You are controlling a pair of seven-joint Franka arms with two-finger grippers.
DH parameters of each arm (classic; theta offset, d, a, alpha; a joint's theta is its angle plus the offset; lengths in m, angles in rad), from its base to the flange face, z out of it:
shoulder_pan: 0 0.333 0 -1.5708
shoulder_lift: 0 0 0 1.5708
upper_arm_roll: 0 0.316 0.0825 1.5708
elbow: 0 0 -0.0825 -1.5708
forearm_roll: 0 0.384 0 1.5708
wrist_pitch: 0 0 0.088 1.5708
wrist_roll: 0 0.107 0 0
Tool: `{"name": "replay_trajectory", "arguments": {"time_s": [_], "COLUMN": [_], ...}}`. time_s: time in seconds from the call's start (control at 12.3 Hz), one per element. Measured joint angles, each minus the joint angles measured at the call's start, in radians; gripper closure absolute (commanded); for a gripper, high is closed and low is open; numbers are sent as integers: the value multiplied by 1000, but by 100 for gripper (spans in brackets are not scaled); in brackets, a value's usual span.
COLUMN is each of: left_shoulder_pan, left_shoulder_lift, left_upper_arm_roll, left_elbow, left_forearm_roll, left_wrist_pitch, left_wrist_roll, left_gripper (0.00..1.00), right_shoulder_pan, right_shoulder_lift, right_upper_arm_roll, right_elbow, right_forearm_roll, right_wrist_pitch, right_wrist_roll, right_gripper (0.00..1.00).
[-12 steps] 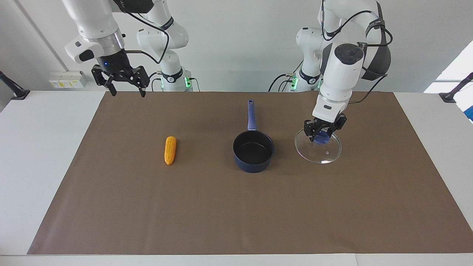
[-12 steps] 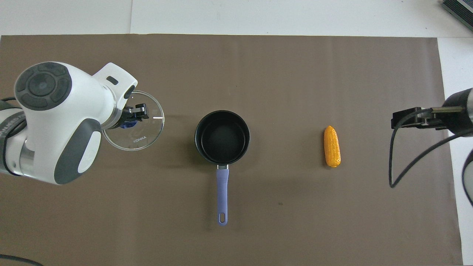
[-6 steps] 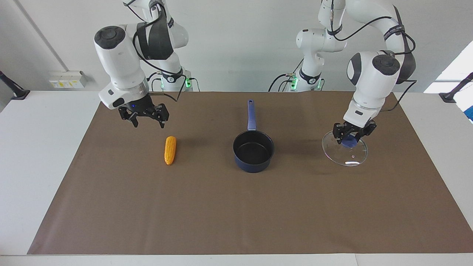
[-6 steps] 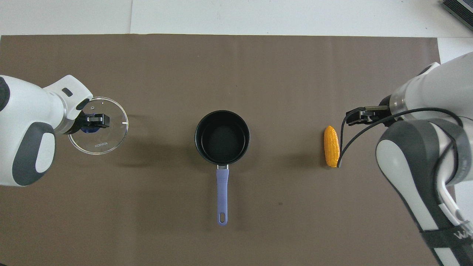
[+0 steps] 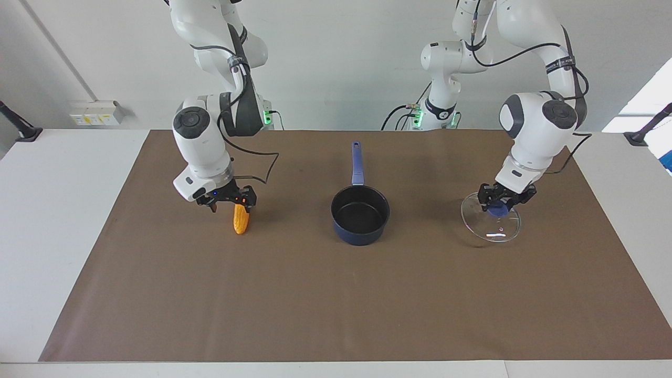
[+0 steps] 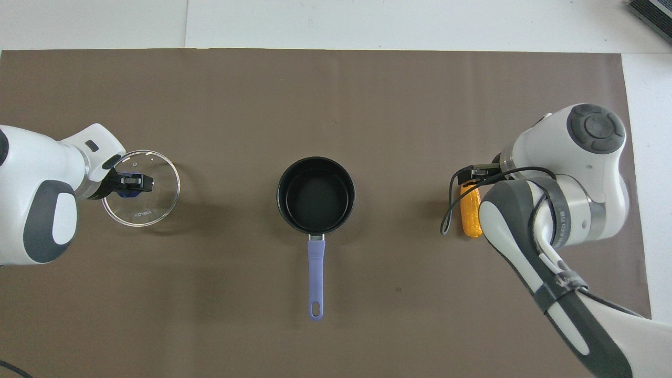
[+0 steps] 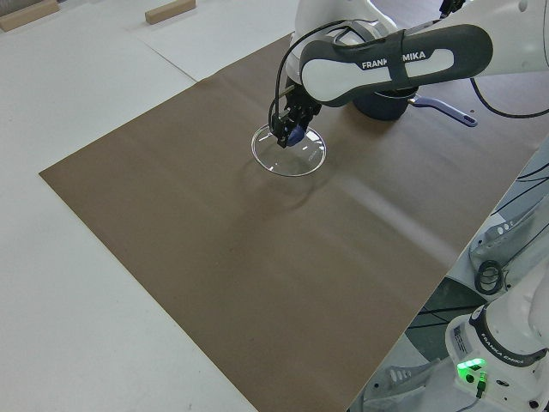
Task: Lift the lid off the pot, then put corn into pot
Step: 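Lower the lid with the left gripper while the right gripper grasps the corn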
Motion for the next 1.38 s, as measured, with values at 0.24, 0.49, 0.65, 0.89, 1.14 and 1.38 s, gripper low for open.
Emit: {"name": "replay_trajectory", "arguments": {"time_s": [0.24,0.49,0.65,0.89,1.14,1.38], "left_shoulder_pan": [8,30,32,32,32,33], "left_shoulder_lift": [24,50,60,61,61,61], "left_upper_arm_roll": [0,0,0,0,0,0], "left_elbow": [-20,-23,-24,-25,-36,-38], "left_forearm_roll": [-1,-1,-1,-1,-1,-3], "left_wrist_pitch": [32,47,52,52,53,54], "left_wrist_roll": [2,33,36,37,43,47], "left_gripper": [100,100,100,100,98,23], "right_shoulder_pan": [0,0,0,11,13,19], "right_shoulder_lift": [1,20,36,38,37,33], "right_upper_arm_roll": [0,0,0,0,0,0], "right_elbow": [-94,-151,-160,-162,-175,-183], "right_forearm_roll": [0,0,0,0,0,2], "right_wrist_pitch": [72,169,197,197,197,197], "right_wrist_roll": [0,0,0,0,0,3], "right_gripper": [0,0,0,24,100,100]}}
